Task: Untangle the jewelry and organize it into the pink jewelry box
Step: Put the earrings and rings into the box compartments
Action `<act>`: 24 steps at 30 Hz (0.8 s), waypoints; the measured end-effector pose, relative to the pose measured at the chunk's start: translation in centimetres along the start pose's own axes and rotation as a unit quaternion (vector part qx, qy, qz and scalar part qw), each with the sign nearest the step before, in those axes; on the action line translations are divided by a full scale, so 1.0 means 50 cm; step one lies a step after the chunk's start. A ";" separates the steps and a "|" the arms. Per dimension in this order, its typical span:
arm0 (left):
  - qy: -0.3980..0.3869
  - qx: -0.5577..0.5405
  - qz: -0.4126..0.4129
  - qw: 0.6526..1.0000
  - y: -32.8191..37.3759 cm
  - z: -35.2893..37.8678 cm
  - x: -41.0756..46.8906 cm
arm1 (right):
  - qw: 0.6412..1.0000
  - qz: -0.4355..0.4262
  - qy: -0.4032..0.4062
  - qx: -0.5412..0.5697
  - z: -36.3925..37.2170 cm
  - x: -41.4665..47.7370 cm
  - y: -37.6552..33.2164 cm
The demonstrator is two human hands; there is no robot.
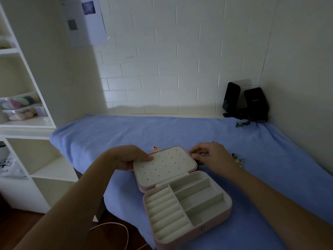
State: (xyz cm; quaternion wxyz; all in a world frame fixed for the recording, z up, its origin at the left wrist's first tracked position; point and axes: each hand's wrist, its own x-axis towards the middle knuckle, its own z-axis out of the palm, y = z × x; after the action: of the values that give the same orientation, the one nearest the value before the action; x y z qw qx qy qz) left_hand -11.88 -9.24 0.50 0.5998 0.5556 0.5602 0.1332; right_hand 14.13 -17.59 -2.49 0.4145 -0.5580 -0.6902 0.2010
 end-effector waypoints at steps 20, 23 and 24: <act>0.221 0.093 0.154 0.959 0.000 0.029 0.052 | 0.990 -0.046 0.050 0.125 -0.022 -0.003 -0.036; 0.315 0.183 0.201 0.909 -0.022 0.045 0.043 | 0.987 -0.032 0.033 0.152 -0.024 -0.006 -0.056; 0.340 0.198 0.219 0.893 -0.030 0.049 0.033 | 0.987 -0.025 0.028 0.158 -0.025 -0.006 -0.065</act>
State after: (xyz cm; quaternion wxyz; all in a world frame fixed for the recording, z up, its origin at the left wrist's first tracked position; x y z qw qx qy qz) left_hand -10.00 -9.75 -2.18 0.2061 0.6924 0.6085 0.3284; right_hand 13.17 -19.07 0.51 0.5215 -0.4735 -0.6517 0.2812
